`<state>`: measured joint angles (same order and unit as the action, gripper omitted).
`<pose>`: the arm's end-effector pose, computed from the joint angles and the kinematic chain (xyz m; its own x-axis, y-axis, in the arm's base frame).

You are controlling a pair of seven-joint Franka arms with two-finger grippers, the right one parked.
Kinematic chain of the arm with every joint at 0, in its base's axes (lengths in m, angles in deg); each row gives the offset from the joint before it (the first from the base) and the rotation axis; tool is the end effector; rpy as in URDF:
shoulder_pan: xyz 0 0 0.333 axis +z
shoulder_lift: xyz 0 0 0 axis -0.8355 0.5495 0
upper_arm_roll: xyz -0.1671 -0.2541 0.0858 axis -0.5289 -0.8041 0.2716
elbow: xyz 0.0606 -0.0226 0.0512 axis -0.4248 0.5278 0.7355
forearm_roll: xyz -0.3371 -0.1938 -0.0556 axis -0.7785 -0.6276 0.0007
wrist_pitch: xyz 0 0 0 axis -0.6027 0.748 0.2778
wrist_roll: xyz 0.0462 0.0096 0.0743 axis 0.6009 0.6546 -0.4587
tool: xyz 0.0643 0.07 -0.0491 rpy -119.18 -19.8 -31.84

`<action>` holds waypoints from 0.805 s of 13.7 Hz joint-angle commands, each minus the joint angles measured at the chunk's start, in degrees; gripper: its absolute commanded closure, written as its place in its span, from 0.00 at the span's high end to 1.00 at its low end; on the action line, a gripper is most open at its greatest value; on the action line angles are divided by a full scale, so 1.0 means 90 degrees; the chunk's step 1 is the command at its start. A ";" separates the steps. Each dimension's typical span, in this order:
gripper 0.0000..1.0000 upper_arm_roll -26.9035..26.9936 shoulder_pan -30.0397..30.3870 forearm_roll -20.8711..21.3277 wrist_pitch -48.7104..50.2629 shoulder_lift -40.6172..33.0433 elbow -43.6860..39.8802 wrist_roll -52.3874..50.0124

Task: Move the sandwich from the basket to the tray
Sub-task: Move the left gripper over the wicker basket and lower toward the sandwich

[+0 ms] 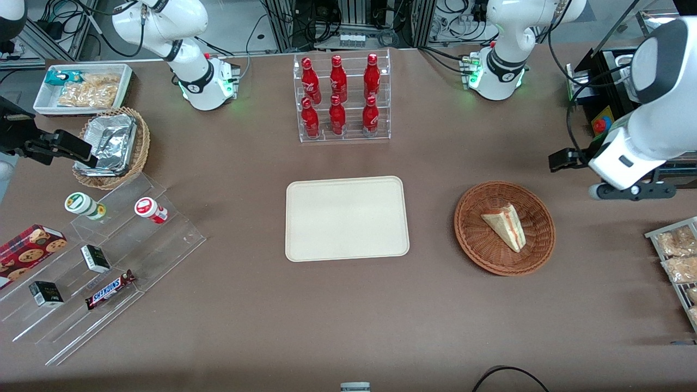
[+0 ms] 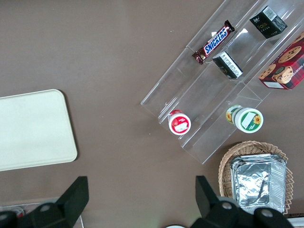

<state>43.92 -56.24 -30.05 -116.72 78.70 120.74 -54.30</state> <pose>0.5582 -0.0498 0.5208 0.9733 -0.0082 -0.2293 -0.0159 -0.9994 -0.0318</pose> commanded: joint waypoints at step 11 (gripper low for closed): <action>1.00 -0.0026 0.0011 0.0016 -0.3190 0.0052 0.2658 -0.0573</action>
<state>43.92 -56.24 -30.05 -141.72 79.94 141.69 -55.81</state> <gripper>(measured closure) 0.000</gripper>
